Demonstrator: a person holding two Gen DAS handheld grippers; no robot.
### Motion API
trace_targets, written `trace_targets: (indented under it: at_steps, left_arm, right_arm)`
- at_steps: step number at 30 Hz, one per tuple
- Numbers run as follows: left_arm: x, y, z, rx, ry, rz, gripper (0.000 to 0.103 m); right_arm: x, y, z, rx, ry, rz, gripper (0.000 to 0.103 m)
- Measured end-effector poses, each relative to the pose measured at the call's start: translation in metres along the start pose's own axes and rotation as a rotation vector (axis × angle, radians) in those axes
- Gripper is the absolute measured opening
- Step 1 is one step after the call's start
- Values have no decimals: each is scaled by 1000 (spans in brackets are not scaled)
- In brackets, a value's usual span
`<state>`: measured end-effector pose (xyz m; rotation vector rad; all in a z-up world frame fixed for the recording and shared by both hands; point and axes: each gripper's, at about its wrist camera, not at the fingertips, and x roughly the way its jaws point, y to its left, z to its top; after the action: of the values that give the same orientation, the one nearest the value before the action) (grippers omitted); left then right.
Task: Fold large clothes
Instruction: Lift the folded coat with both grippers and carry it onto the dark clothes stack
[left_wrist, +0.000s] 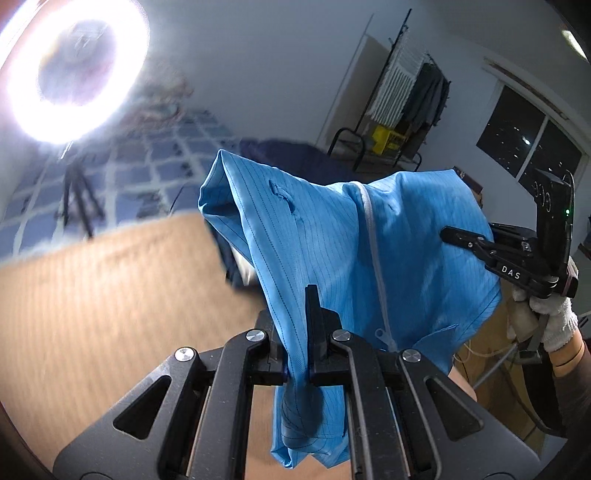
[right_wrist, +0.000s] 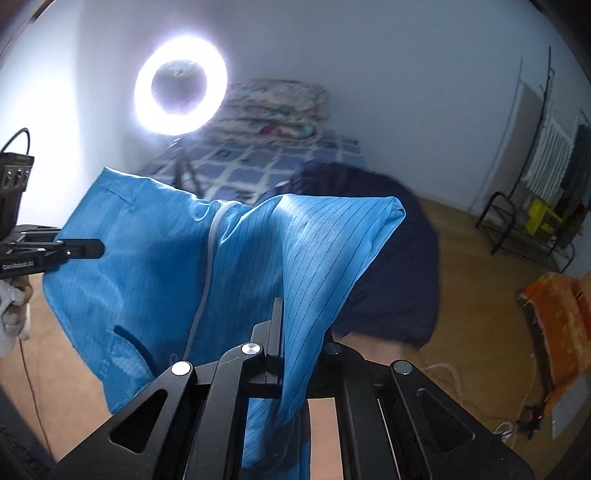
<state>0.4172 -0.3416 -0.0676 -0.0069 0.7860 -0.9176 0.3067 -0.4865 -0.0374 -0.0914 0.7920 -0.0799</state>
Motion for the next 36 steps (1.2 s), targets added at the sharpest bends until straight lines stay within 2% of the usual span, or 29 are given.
trace_targets:
  at_steps: [11, 17, 26, 36]
  left_arm:
    - [60, -12, 116, 71, -113, 22, 4]
    - [101, -7, 155, 53, -138, 31, 4]
    - [170, 0, 165, 60, -85, 101, 4]
    - [213, 28, 154, 31, -27, 161, 4]
  right_arm:
    - [42, -61, 85, 5, -86, -129, 3]
    - [70, -89, 117, 12, -106, -197, 3]
    - [123, -128, 111, 56, -60, -225, 3]
    - [187, -158, 93, 94, 25, -175, 3]
